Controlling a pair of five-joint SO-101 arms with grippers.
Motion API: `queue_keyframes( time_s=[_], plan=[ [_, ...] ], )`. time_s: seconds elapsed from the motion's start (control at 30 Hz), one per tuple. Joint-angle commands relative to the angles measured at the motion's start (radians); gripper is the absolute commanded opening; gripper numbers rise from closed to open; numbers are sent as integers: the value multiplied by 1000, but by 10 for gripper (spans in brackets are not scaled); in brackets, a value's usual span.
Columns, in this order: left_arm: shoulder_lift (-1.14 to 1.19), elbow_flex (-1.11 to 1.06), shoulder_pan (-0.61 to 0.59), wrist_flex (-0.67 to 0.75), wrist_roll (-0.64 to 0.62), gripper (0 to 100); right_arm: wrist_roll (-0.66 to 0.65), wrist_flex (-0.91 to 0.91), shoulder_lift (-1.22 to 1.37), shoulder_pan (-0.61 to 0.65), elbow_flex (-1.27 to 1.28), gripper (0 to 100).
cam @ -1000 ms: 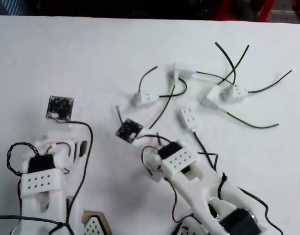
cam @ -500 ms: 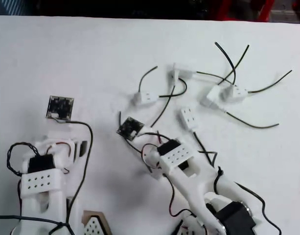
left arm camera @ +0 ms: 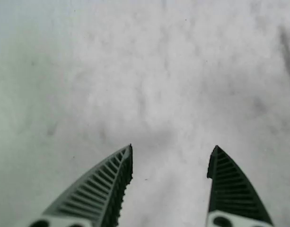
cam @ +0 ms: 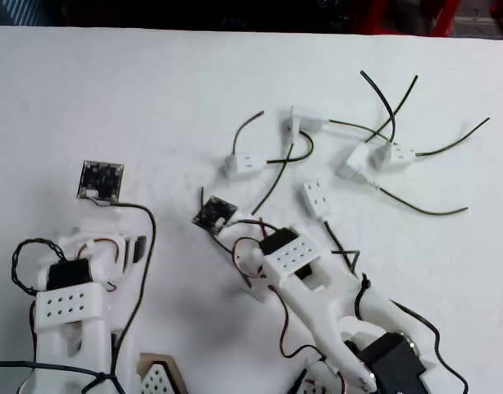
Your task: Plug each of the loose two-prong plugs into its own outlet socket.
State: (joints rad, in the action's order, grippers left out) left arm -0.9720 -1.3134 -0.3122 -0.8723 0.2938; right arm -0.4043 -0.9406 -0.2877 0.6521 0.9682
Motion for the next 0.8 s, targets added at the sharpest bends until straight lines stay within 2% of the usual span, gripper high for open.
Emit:
queue_keyframes(
  time_s=[0.0, 0.07, 0.27, 0.5, 0.6, 0.67, 0.77],
  plan=[
    [-30, 3, -2, 15, 11, 256, -5, -30, 2, -5, -37, 68],
    [-30, 3, -2, 15, 11, 256, -5, -28, 8, -5, -35, 18],
    [-30, 3, -2, 15, 11, 256, -11, -53, -13, -31, -51, 17],
    [-30, 3, -2, 15, 8, 256, -5, -295, -294, -41, -172, 17],
    [-31, 11, 2, 15, 3, 256, -2, -297, -476, -39, -158, 17],
    [-31, 29, 27, 9, -3, 256, 57, -260, -578, -38, -135, 17],
    [-31, 83, 59, 8, -101, 256, 138, -171, -699, -38, -86, 17]
  ],
)
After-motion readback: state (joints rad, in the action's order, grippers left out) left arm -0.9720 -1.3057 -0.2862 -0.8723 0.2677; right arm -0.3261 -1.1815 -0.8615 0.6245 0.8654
